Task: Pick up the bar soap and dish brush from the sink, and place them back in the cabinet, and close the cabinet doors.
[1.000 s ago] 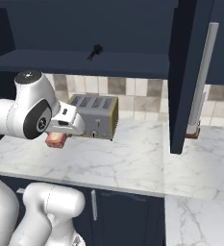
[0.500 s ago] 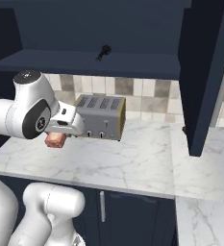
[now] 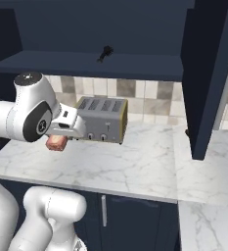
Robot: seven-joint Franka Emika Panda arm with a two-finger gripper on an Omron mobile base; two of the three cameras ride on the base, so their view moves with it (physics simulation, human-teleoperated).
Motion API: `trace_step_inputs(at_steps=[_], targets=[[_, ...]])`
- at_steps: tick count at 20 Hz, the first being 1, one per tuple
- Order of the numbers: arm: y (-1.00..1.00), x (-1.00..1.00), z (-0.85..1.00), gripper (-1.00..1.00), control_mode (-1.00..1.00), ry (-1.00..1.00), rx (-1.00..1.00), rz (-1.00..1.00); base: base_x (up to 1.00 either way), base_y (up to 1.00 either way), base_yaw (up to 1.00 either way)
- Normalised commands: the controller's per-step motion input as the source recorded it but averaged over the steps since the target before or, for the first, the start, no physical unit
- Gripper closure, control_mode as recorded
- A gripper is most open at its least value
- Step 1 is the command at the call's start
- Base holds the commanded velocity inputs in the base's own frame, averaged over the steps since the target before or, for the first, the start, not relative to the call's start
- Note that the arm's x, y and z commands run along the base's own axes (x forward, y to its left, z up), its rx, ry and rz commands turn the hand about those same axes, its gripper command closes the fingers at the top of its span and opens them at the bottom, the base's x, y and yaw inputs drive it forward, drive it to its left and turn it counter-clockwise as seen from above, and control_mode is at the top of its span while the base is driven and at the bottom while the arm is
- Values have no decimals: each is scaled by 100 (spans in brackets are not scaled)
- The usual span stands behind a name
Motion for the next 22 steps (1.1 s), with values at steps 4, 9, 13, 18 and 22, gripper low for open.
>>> trace_step_inputs(at_steps=[4,9,13,18,22], targets=[[0,0,0,100,100,0,0,0,11,-16,0],[0,0,0,100,100,0,0,0,10,-13,0],[0,0,0,100,100,0,0,0,1,-4,0],[0,0,0,100,100,0,0,0,1,-6,0],[-6,5,6,100,-100,-1,0,0,0,0,0]])
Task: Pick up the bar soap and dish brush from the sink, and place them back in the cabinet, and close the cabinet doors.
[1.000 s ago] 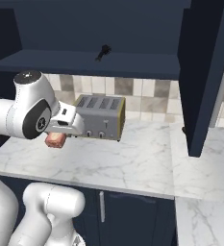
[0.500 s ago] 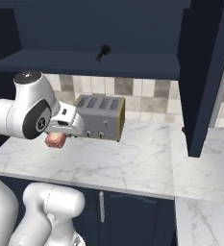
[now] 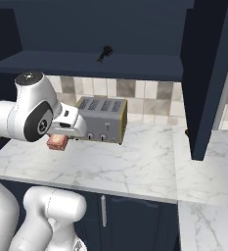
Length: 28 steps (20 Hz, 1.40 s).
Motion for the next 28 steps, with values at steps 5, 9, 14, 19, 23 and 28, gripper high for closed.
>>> trace_step_inputs(at_steps=[5,9,14,19,23,28], targets=[[-1,0,27,100,-100,-15,0,0,0,0,0],[7,0,36,100,-100,-27,0,0,0,0,0],[15,4,37,100,-100,-29,0,0,0,0,0],[11,12,31,100,-100,-27,0,0,0,0,0],[5,13,33,100,-100,-25,0,0,0,0,0],[1,4,41,100,-100,-19,0,0,0,0,0]])
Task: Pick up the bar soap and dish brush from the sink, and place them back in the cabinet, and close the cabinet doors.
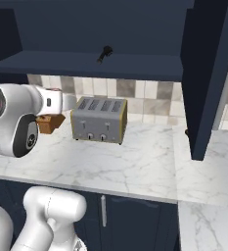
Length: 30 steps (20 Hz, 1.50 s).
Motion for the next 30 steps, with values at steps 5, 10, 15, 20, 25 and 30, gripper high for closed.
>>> trace_step_inputs(at_steps=[5,10,15,20,25,30], targets=[[0,9,44,100,-100,-14,0,0,0,0,0],[15,8,45,100,-100,-2,0,0,0,0,0],[26,15,29,100,-100,0,0,0,0,0,0],[20,32,22,100,-100,3,0,2,0,0,0],[11,45,11,100,-100,8,0,2,0,0,0],[14,60,0,100,-100,8,0,0,0,0,0]])
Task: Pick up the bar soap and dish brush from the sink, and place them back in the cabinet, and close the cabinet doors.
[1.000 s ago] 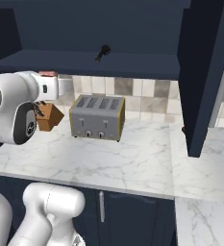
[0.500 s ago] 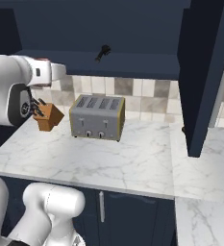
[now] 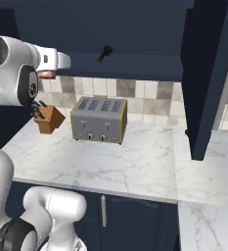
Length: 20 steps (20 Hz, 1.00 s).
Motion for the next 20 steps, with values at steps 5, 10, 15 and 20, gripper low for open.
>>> trace_step_inputs(at_steps=[5,10,15,20], targets=[[10,68,0,100,-100,6,0,0,0,0,0],[3,76,-15,100,-100,1,0,0,0,0,0],[1,72,-25,100,-100,0,0,0,0,0,0],[0,69,-10,100,-100,1,0,0,0,0,0]])
